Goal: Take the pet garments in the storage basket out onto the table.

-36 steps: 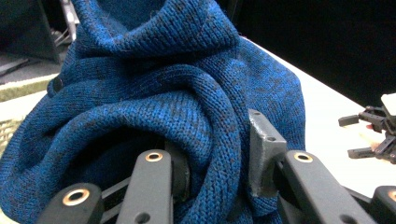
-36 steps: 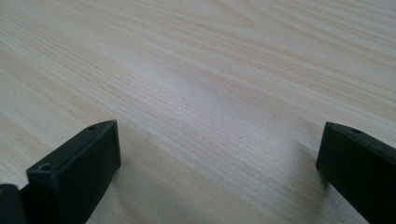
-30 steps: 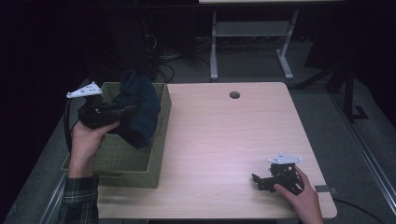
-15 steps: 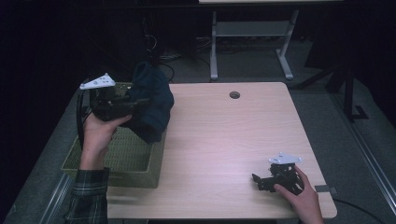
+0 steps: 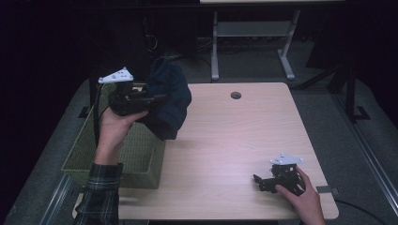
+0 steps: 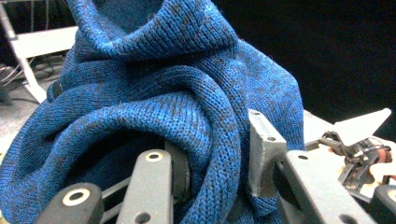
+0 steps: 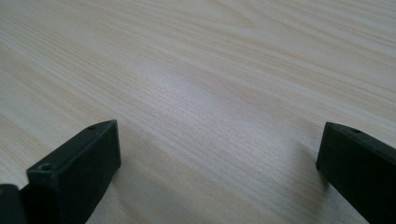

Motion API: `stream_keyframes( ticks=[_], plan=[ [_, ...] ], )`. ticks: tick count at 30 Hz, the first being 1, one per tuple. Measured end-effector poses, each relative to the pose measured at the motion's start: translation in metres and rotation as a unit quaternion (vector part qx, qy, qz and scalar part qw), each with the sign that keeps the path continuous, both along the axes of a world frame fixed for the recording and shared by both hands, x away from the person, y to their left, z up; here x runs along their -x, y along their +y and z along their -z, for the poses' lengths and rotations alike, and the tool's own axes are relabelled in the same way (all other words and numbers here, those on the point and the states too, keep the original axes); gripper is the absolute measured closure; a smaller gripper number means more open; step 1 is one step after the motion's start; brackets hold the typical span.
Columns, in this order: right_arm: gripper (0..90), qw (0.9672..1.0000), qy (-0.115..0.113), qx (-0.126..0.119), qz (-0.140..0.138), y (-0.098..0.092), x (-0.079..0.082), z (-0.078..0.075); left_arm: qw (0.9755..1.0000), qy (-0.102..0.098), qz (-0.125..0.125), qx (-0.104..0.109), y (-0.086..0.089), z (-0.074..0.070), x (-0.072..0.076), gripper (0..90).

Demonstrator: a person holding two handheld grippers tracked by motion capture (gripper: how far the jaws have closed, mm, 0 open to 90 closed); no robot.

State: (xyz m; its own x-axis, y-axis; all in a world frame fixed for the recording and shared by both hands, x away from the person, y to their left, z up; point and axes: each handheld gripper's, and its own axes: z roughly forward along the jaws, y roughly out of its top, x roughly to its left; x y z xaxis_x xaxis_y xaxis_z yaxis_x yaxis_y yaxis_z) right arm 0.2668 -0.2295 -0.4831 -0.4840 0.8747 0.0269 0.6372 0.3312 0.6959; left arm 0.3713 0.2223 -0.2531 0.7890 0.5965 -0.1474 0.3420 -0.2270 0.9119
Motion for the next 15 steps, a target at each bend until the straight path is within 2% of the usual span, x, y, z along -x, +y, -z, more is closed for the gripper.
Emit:
stream_keyframes(
  ticks=[7, 15],
  plan=[
    [0.0, 1.0000, 0.000, 0.000, 0.000, 0.000, 0.000, 0.000, 0.9999, -0.002, 0.016, 0.003, -0.021, -0.001, -0.006, 65.5],
    [0.0, 1.0000, 0.001, -0.001, 0.001, 0.000, 0.000, 0.000, 0.9993, -0.001, 0.036, -0.006, -0.045, 0.002, -0.011, 65.5]
  ],
)
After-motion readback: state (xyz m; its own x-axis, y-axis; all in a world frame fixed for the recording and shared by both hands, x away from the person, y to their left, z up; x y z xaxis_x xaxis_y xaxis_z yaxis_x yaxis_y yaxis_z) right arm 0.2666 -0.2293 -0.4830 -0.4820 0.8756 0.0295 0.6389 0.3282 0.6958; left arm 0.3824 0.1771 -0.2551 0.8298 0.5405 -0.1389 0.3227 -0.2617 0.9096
